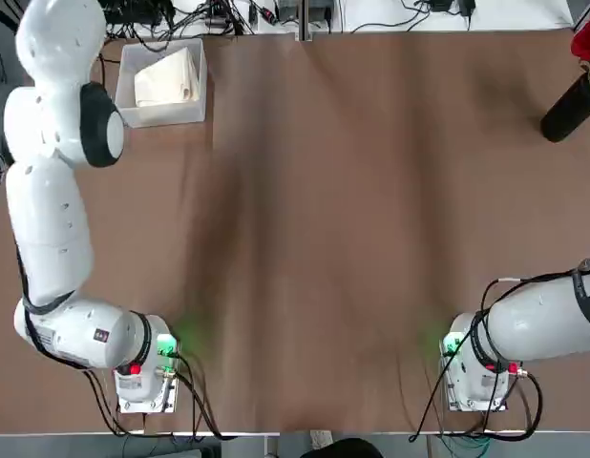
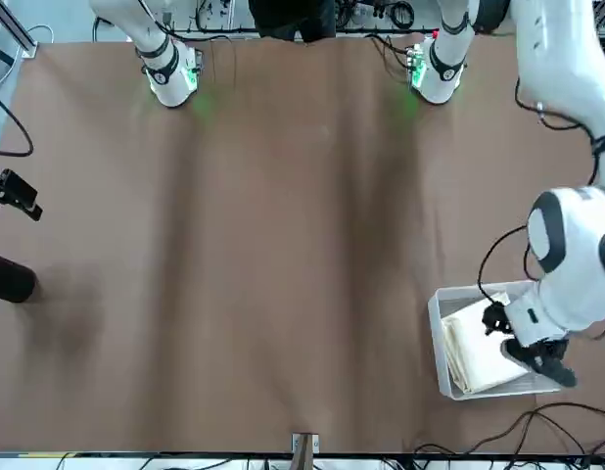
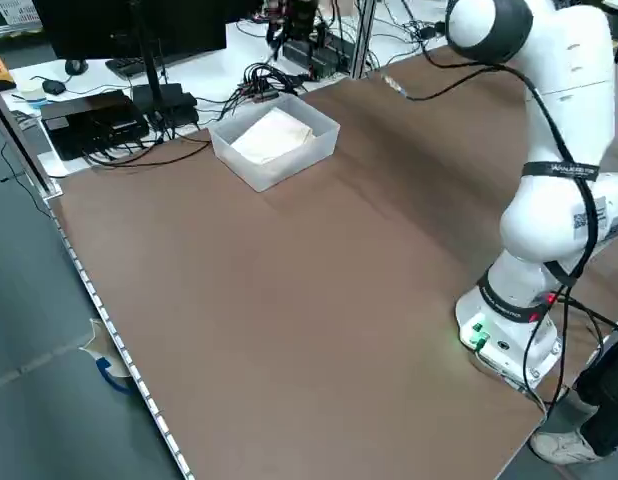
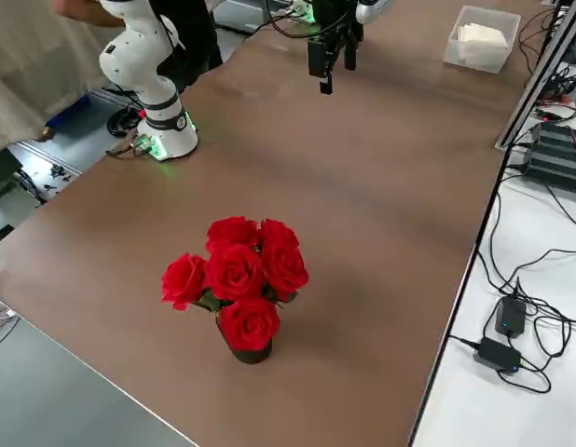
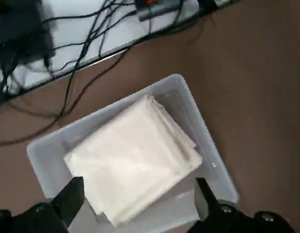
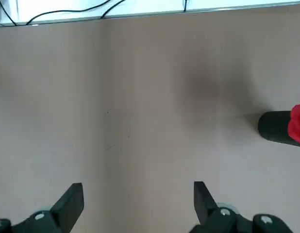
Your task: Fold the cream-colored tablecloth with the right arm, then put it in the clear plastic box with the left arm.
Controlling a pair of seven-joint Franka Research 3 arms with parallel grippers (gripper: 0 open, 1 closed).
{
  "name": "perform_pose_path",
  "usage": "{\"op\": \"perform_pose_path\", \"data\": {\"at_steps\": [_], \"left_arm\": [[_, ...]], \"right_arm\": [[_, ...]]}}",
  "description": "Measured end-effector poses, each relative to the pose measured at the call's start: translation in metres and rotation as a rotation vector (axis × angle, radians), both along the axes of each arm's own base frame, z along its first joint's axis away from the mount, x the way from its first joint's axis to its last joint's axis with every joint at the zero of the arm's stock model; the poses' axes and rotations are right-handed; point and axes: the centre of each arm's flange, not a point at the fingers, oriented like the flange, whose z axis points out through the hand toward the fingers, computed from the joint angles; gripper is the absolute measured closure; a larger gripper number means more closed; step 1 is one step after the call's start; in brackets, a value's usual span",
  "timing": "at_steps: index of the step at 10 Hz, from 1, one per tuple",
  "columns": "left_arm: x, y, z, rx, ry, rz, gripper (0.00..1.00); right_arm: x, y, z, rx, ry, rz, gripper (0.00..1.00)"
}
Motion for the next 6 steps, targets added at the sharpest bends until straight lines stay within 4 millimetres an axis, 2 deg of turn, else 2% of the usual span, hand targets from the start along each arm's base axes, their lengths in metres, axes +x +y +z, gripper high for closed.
{"op": "perform_pose_path", "data": {"at_steps": [2,4,6], "left_arm": [[-0.030,0.003,0.051,-0.058,0.072,0.192,0.00],[-0.065,0.010,0.094,-0.092,0.149,0.240,0.00],[-0.099,0.022,0.120,-0.142,0.180,0.258,0.00]], "right_arm": [[0.000,0.001,0.000,-0.001,0.000,0.008,0.00],[0.001,0.008,0.000,-0.006,0.001,0.063,0.00],[0.001,0.023,0.003,-0.008,-0.004,0.098,0.00]]}}
